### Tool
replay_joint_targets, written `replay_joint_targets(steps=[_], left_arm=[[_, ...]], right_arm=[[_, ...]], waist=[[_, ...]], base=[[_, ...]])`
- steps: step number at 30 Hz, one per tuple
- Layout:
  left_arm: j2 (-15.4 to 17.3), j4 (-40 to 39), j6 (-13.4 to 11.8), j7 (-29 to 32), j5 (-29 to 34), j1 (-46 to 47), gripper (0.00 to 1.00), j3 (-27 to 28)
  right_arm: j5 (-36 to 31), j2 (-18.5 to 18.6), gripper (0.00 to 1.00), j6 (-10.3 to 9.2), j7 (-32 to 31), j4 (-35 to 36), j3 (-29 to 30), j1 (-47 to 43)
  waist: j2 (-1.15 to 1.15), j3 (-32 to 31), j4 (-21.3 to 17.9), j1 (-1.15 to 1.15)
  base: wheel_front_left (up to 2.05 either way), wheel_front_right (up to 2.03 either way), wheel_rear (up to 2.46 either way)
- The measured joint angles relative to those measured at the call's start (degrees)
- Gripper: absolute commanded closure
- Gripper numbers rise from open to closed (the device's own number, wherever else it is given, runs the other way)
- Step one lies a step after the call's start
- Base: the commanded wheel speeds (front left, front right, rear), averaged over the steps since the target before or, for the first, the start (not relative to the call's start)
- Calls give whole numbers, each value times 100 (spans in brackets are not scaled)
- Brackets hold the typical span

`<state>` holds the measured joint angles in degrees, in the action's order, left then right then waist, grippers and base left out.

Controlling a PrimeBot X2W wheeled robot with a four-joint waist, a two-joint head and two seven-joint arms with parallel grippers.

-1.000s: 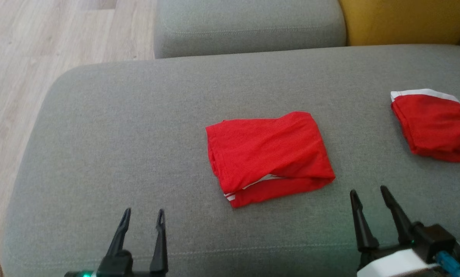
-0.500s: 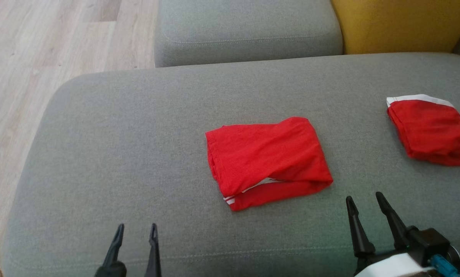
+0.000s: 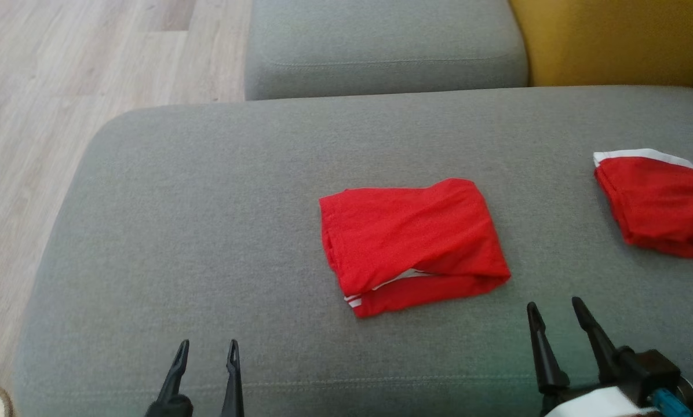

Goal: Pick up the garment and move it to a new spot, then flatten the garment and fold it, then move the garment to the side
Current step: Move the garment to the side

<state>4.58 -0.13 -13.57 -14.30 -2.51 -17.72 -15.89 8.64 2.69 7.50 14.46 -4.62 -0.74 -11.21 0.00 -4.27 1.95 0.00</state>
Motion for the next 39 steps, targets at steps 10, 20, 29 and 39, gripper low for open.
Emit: replay_joint_targets(steps=[10, 20, 29, 39], left_arm=[[-23, 48, 55, 1, 89, 26, 0, -43], [-63, 171, 104, 1, 142, 326, 0, -404], [-101, 223, 16, 0, 134, 911, 0, -812], [-115, 221, -255, 1, 75, 1108, 0, -1000]], right_arm=[[168, 130, 0, 0, 0, -970, 13, 916], [1129, 838, 0, 0, -42, -4024, 34, 3105], [2153, 1370, 0, 0, -360, -5005, -708, 4036], [3122, 1635, 100, 0, -1043, -5059, -1927, 4109]], waist=[[0, 129, 291, 0], [0, 439, 767, 0], [0, 953, 1137, 1], [0, 1175, 1200, 1]], base=[[0, 0, 0], [0, 0, 0], [0, 0, 0], [0, 0, 0]])
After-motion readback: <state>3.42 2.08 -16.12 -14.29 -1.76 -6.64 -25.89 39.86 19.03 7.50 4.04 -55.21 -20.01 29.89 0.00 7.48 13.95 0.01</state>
